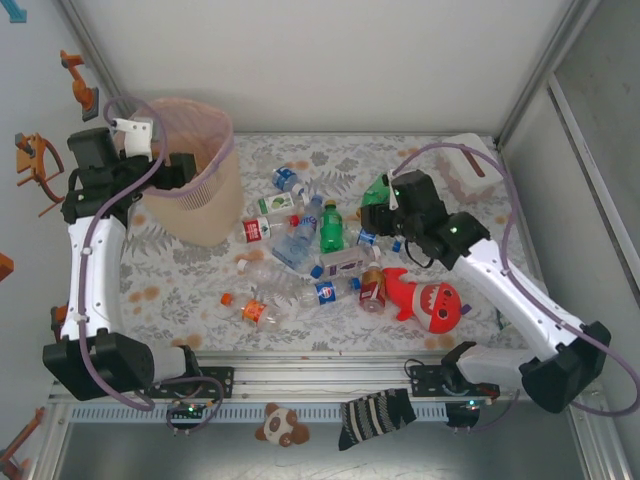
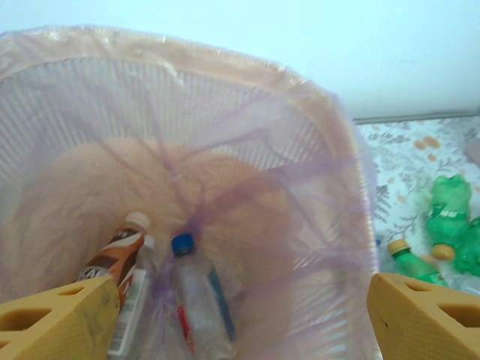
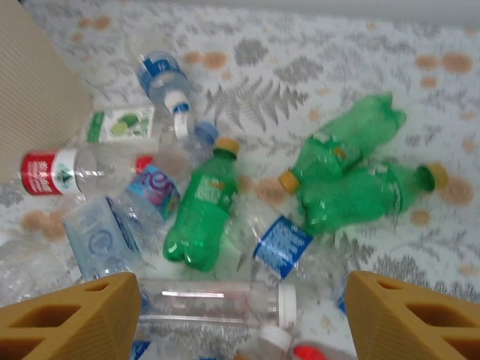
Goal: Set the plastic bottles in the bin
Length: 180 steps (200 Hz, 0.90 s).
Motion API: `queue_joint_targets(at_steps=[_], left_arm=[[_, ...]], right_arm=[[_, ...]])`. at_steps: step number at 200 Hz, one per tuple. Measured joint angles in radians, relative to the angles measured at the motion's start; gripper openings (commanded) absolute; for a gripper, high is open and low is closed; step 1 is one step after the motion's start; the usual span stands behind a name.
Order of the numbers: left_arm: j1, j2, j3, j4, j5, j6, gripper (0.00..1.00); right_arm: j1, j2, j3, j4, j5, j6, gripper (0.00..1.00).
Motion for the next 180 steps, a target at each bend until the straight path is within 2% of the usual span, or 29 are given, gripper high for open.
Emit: queue_joint_targets(at_steps=[31,101,155,165,180], left_arm=[[0.0,-0.032,-0.042,0.066,0.04,-0.025,0.85],[0.005,-0.055,-0.068,0.125,0.079,-0.06,0.85],[0.032,-0.055,-0.071,0.14,0.105,-0.08,0.85],[0.038,-0.055,-0.071,0.142,0.111,-0.086,0.85],[0.042,-0.055,-0.071,0.146,0.118,-0.091,0.85]], right_arm=[[0.022,0.017,-0.05,-0.059,-0.049,0.141,0.67],[0.119,-0.044,-0.333,-0.064,-0.154,0.472,0.72],[0.126,-0.167,-0.507,0.032,-0.183,0.632,0.86],[0.126,-0.183,-0.544,0.069,-0.193,0.65,0.91],[0.126,-0.193,-0.595,0.122,-0.208,0.681,0.92]])
